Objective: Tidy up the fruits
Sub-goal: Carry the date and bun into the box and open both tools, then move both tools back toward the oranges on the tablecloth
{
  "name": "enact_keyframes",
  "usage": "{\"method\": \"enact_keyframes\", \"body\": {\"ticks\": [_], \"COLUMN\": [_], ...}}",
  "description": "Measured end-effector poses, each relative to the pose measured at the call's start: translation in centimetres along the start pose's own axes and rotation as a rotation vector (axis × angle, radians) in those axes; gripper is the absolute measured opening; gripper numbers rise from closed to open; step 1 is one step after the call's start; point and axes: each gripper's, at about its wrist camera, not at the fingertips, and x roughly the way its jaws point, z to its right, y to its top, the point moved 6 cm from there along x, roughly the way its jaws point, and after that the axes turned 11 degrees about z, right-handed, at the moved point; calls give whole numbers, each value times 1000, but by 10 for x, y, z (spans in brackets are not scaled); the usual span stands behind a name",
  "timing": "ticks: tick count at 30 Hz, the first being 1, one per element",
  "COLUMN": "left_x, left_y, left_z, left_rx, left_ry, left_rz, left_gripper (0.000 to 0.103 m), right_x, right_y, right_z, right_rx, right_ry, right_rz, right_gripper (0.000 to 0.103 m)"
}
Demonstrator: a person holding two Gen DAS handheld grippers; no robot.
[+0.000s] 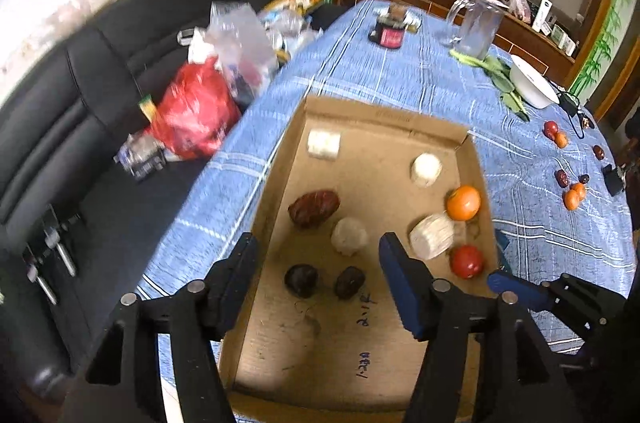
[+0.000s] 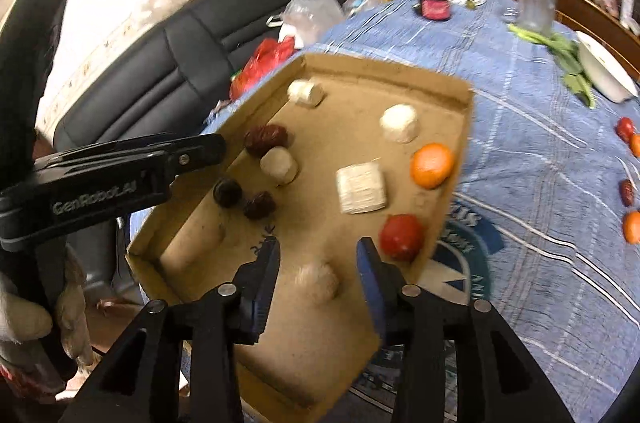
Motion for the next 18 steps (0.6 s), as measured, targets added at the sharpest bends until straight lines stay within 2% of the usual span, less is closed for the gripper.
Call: {"method": "enact_keyframes", "body": {"ticks": [3,10,18], "left_x": [-14,-45,-67], "left_y": [10,23,23], "left_z": [15,61,98], "left_rx": [46,166,250], "left_ry": [14,29,29], "left_rz": [41,126,176], "left_gripper": [68,68,72], "right_x": [-13,-49,-78], "right_y": [3,4,5], "right_z": [11,36,60], "right_rx": [13,56,93], "right_ry": [-17,-55,-83], "right_rz": [33,100,153], "right_gripper": [44,48,51]}}
